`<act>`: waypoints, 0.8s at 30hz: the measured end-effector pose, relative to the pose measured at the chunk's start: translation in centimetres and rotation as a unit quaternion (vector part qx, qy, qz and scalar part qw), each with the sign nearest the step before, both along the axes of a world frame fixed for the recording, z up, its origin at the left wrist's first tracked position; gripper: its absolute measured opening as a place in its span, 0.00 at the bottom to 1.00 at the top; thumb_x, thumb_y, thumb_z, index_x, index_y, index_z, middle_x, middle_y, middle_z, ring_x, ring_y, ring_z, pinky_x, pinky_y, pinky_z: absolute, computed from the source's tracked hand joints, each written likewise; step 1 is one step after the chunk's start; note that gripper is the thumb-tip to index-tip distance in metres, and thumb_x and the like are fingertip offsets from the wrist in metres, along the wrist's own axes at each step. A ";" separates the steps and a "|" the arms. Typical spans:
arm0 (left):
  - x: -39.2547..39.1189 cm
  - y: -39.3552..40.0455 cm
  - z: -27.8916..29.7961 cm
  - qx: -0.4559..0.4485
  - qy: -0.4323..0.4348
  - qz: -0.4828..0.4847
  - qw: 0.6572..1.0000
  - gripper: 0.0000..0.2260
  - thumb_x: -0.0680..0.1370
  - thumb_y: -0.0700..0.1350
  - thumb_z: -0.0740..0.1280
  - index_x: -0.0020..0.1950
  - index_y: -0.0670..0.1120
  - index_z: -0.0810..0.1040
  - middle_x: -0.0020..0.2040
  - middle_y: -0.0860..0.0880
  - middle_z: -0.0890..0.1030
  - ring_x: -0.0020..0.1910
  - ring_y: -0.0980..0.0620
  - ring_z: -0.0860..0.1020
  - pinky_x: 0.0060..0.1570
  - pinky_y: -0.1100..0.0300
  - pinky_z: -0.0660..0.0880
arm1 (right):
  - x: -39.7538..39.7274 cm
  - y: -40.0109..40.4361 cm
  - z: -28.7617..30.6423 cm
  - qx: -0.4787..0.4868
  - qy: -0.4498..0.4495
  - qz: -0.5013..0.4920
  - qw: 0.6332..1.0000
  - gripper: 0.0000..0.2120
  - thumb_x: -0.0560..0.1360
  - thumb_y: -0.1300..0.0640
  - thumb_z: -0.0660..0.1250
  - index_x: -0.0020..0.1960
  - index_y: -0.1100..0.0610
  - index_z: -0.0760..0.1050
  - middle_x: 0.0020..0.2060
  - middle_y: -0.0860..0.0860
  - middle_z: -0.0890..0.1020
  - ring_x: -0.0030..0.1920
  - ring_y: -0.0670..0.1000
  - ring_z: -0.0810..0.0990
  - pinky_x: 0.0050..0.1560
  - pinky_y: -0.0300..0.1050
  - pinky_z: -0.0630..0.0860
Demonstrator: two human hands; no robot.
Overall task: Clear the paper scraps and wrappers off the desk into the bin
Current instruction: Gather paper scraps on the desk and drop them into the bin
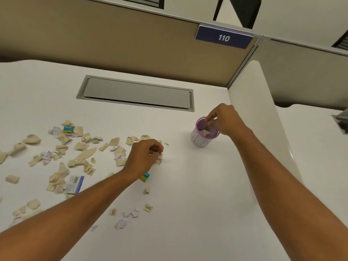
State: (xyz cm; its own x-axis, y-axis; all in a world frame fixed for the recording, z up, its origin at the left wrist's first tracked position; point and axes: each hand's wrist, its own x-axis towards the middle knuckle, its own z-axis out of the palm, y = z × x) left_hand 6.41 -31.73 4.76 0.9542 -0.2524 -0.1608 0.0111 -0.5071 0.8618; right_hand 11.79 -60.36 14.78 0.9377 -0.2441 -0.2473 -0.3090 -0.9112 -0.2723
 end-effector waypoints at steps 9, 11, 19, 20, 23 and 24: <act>-2.8 3.4 -0.8 -0.018 -0.017 0.029 0.999 0.15 0.76 0.31 0.71 0.43 0.53 0.84 0.44 0.58 0.86 0.48 0.67 0.82 0.45 0.78 0.75 | -0.2 2.1 -1.9 -0.032 0.020 0.001 0.999 0.09 0.71 0.62 0.77 0.51 0.57 0.86 0.56 0.57 0.83 0.51 0.57 0.83 0.50 0.46 0.82; -3.1 4.8 -0.8 -0.034 -0.015 0.062 0.997 0.15 0.76 0.31 0.71 0.44 0.52 0.84 0.45 0.58 0.86 0.49 0.68 0.82 0.44 0.78 0.75 | -0.7 3.4 -2.0 -0.003 -0.094 -0.018 0.995 0.07 0.74 0.64 0.73 0.50 0.57 0.85 0.50 0.55 0.85 0.42 0.50 0.81 0.41 0.33 0.76; -2.8 9.8 -3.4 0.128 -0.199 0.018 0.972 0.14 0.76 0.45 0.75 0.61 0.52 0.80 0.67 0.49 0.78 0.69 0.48 0.73 0.69 0.48 0.74 | -5.4 13.9 -7.9 0.112 -0.038 0.156 0.981 0.18 0.77 0.51 0.72 0.65 0.54 0.78 0.61 0.53 0.81 0.59 0.54 0.79 0.63 0.50 0.75; -2.4 10.2 -4.1 0.188 -0.188 -0.017 0.964 0.20 0.76 0.52 0.74 0.67 0.52 0.77 0.75 0.47 0.72 0.76 0.43 0.66 0.74 0.42 0.68 | -5.8 14.9 -8.9 0.104 -0.008 0.149 0.983 0.25 0.76 0.47 0.72 0.70 0.53 0.74 0.67 0.54 0.77 0.66 0.57 0.75 0.67 0.51 0.72; -1.5 10.7 -5.9 0.359 -0.128 -0.091 0.920 0.38 0.73 0.75 0.61 0.81 0.62 0.60 0.86 0.47 0.51 0.83 0.33 0.48 0.76 0.28 0.53 | -6.7 17.5 -11.2 0.017 0.034 0.143 0.989 0.41 0.73 0.30 0.66 0.79 0.47 0.60 0.78 0.53 0.63 0.74 0.61 0.63 0.71 0.56 0.67; -1.4 10.8 -6.2 0.388 -0.120 -0.102 0.908 0.41 0.72 0.78 0.55 0.82 0.65 0.55 0.86 0.48 0.46 0.83 0.32 0.45 0.75 0.27 0.49 | -6.9 18.3 -11.6 -0.019 0.040 0.149 0.988 0.44 0.71 0.26 0.62 0.80 0.45 0.56 0.79 0.52 0.59 0.75 0.61 0.60 0.71 0.57 0.65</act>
